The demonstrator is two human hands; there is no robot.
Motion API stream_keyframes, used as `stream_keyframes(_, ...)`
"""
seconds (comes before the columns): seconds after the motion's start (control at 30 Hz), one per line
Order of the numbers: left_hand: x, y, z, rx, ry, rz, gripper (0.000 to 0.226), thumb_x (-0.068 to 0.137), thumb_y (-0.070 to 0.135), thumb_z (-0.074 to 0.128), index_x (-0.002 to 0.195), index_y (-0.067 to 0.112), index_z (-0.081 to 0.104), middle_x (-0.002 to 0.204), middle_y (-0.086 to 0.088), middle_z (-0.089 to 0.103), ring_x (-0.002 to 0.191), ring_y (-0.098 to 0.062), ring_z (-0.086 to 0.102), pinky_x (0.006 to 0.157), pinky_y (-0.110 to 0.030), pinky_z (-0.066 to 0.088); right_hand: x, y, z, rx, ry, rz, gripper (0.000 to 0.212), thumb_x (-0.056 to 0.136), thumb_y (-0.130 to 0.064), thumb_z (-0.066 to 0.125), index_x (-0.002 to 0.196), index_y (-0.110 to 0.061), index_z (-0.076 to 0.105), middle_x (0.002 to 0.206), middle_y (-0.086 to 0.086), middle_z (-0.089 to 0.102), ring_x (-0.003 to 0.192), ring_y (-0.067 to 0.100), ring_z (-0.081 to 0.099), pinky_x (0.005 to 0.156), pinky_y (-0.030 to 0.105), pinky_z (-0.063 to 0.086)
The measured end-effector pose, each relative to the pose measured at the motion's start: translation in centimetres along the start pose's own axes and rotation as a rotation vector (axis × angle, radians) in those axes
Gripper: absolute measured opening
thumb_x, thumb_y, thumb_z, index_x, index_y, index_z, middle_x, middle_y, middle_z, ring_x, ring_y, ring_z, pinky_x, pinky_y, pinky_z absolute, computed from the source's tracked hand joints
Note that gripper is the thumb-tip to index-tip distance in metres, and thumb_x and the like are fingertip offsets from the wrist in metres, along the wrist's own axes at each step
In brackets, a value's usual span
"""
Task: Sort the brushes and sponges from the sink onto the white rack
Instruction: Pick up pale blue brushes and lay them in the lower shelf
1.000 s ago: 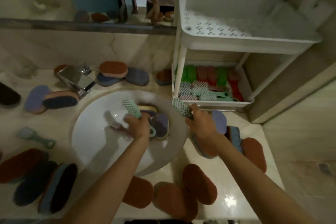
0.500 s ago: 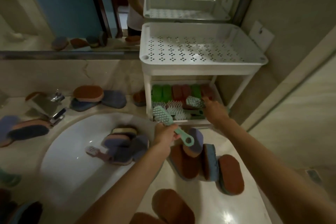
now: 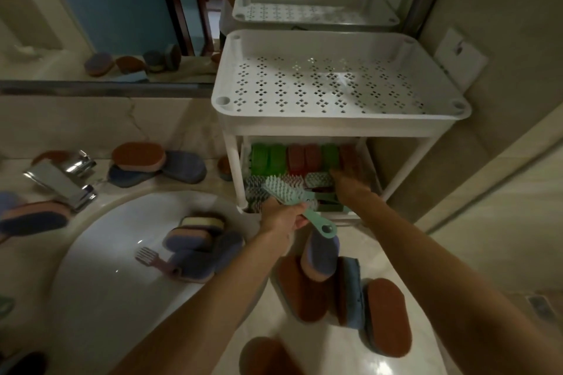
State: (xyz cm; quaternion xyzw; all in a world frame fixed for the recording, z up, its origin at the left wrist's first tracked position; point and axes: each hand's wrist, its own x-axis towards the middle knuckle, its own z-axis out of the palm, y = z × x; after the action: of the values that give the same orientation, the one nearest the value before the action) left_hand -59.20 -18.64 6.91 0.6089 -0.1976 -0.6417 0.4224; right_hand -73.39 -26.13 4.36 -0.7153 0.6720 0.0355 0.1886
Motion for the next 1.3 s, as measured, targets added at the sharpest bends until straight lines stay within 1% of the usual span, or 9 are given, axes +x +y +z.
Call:
stream_keyframes(0.07,0.0,0.1,0.2,0.021,-0.009,-0.002,0.012,0.088,-0.009,0.054,0.09,0.003,0.054,0.085,-0.014,0.062,0.04,-0.003,0.062,0.042,-0.015,0.051,0.3,0.2,0.4,-0.072,0.055,-0.083,0.045,0.099,-0.024,0.031,0.141,-0.007,0.034,0.153,0.013,0.024,0.141,0.029,0.023,0.114,0.039,0.021)
stream_keyframes(0.17,0.3,0.3,0.2,0.003,-0.005,-0.013,0.018,0.089,-0.011,0.051,0.079,0.004,0.053,0.118,-0.03,0.059,0.088,-0.031,0.067,0.075,-0.031,0.054,0.5,-0.2,0.6,-0.008,0.039,0.003,0.04,0.098,-0.011,0.033,0.137,-0.008,0.038,0.147,0.019,0.031,0.133,0.037,0.035,0.109,0.044,0.032)
stream_keyframes(0.3,1.1,0.6,0.2,-0.039,0.036,-0.007,0.032,0.091,-0.013,0.043,0.124,-0.012,0.045,0.13,-0.033,0.051,0.12,-0.044,0.052,0.088,-0.038,0.045,-0.3,-0.5,0.3,-0.003,0.134,0.052,0.043,0.092,-0.003,0.04,0.134,-0.006,0.04,0.14,0.021,0.04,0.124,0.038,0.047,0.098,0.044,0.044)
stream_keyframes(0.43,1.9,1.0,0.2,-0.07,0.059,-0.012,0.034,0.092,-0.01,0.045,0.125,-0.013,0.044,0.116,-0.031,0.056,0.113,-0.041,0.057,0.084,-0.036,0.049,-1.7,-1.1,-1.2,0.181,0.22,-0.039,0.034,0.086,-0.001,0.046,0.118,-0.005,0.058,0.12,0.021,0.062,0.109,0.037,0.059,0.089,0.04,0.049)
stream_keyframes(0.53,2.7,1.2,0.5,-0.056,0.135,0.074,0.019,0.09,-0.004,0.052,0.109,-0.005,0.053,0.093,-0.018,0.059,0.076,-0.024,0.063,0.062,-0.019,0.055,-3.6,-2.0,-2.3,0.296,0.193,-0.228,0.03,0.082,-0.003,0.058,0.11,-0.006,0.066,0.116,0.015,0.067,0.109,0.029,0.061,0.093,0.034,0.047)
stream_keyframes(0.67,2.3,1.7,1.9,-0.065,0.12,0.137,0.01,0.088,-0.007,0.052,0.081,0.0,0.053,0.084,-0.012,0.056,0.062,-0.014,0.055,0.042,-0.011,0.049,-4.6,-2.4,-2.0,0.163,0.149,-0.369,0.032,0.082,-0.005,0.062,0.113,0.001,0.061,0.116,0.022,0.065,0.108,0.034,0.06,0.09,0.04,0.047)
stream_keyframes(0.77,2.1,1.7,2.9,0.028,0.047,0.169,0.018,0.082,-0.011,0.056,0.075,0.005,0.053,0.08,-0.011,0.058,0.07,-0.019,0.058,0.062,-0.022,0.052,-4.2,-1.9,-1.8,0.097,0.197,-0.269,0.025,0.091,-0.013,0.052,0.112,-0.002,0.06,0.112,0.024,0.064,0.101,0.039,0.062,0.084,0.046,0.05)
stream_keyframes(0.93,3.1,1.4,1.5,0.436,0.117,0.347,0.021,0.084,-0.011,0.052,0.104,-0.005,0.057,0.109,-0.026,0.062,0.105,-0.035,0.059,0.088,-0.036,0.047,-3.4,0.6,-3.1,-0.04,0.154,-0.048,0.035,0.092,-0.008,0.047,0.127,-0.006,0.05,0.12,0.022,0.059,0.107,0.038,0.06,0.089,0.043,0.05)
stream_keyframes(1.3,3.9,0.3,-0.6,1.035,0.046,0.442,0.044,0.085,-0.013,0.042,0.126,0.001,0.051,0.135,-0.017,0.051,0.126,-0.031,0.046,0.102,-0.035,0.037,-2.1,0.6,-1.4,-0.254,0.09,0.068,0.032,0.092,-0.003,0.046,0.122,-0.002,0.054,0.125,0.018,0.057,0.116,0.033,0.056,0.094,0.04,0.047)
